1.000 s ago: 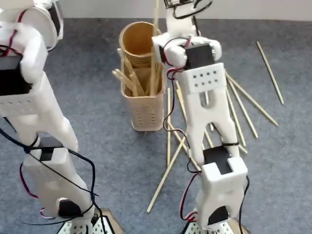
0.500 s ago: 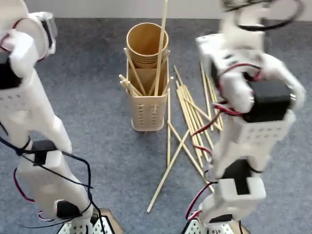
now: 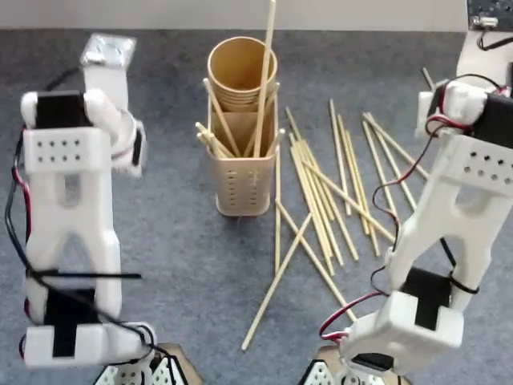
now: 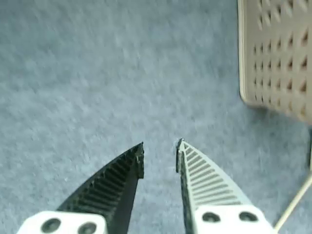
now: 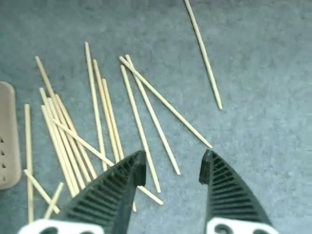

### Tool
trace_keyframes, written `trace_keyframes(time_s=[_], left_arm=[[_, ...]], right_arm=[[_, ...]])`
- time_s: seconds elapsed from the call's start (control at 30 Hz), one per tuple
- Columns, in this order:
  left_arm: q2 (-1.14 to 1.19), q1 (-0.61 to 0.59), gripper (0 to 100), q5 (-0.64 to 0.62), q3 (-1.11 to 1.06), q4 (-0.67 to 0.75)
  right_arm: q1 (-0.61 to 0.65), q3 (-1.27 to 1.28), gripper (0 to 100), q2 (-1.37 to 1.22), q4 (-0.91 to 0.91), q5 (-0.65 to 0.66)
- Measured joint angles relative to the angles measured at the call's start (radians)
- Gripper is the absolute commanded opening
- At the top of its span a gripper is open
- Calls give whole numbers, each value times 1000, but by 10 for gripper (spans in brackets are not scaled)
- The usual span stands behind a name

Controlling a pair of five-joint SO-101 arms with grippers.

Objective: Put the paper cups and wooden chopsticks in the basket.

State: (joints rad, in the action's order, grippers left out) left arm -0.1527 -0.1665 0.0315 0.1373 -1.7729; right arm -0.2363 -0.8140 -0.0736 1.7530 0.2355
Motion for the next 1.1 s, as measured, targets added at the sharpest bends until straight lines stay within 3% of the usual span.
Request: trace_keyframes(time_s=[0.13,0.33,0.5,0.6,0.77,0.9,1.1], left_arm=[[-91,2,270,0,-235,97],[-101,2,252,-2,-548,348],[-101,2,252,-2,-657,488],[-101,2,252,-2,-700,566],[-101,2,252,-2,-710,595],[-101,2,252,-2,-710,597],[-101,2,252,-2,-710,600]], right_arm=[[-5,203,184,25,-15,55],[-11,588,184,95,-233,72],[9,956,184,394,-419,89],[91,1250,184,566,-578,143],[166,1691,184,631,-879,215],[135,1749,184,634,-1031,276],[68,1735,184,655,-1068,338]])
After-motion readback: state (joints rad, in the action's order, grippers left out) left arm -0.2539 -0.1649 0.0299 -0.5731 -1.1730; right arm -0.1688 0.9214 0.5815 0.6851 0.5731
